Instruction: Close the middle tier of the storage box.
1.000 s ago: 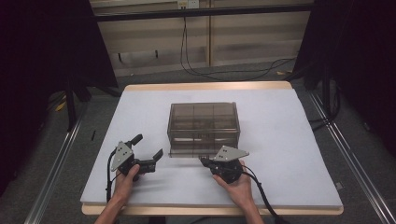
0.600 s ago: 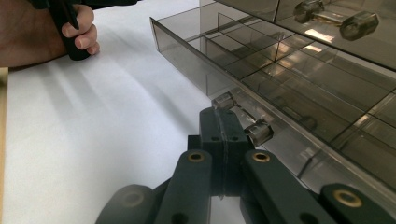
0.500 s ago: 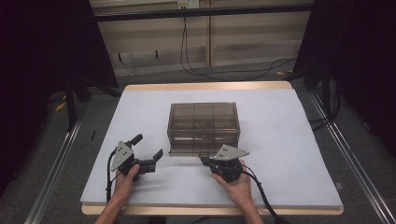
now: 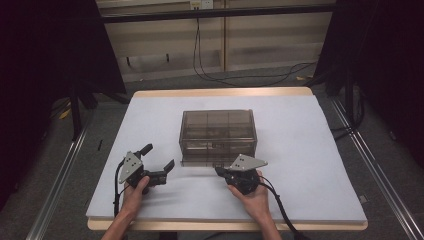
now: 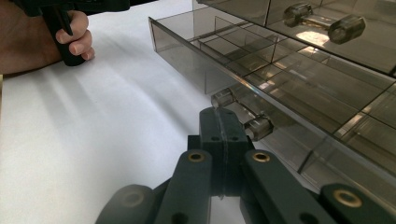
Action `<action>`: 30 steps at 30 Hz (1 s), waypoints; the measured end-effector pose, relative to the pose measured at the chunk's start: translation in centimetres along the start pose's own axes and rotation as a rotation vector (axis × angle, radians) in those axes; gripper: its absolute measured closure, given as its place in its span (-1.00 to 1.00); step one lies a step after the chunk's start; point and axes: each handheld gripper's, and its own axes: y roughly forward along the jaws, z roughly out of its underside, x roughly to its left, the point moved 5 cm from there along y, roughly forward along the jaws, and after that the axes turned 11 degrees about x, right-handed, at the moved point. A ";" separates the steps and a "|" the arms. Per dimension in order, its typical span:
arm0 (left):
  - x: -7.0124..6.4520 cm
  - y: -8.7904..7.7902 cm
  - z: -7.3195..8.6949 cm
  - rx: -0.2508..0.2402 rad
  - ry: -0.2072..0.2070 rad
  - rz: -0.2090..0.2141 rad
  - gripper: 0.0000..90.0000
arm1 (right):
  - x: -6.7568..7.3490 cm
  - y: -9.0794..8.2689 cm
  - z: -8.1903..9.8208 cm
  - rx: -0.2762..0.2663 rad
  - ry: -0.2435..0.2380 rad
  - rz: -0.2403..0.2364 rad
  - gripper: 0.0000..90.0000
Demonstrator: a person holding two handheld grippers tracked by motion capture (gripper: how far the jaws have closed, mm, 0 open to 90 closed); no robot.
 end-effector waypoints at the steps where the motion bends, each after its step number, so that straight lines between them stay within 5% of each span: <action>1: 0.0 0.0 0.0 0.000 0.000 0.000 -0.98 | 0.0 0.0 0.0 0.000 0.000 0.001 1.00; 30: 0.0 0.0 0.0 -0.003 -0.001 0.003 -0.98 | -0.4 0.1 -0.1 -0.010 0.016 0.021 1.00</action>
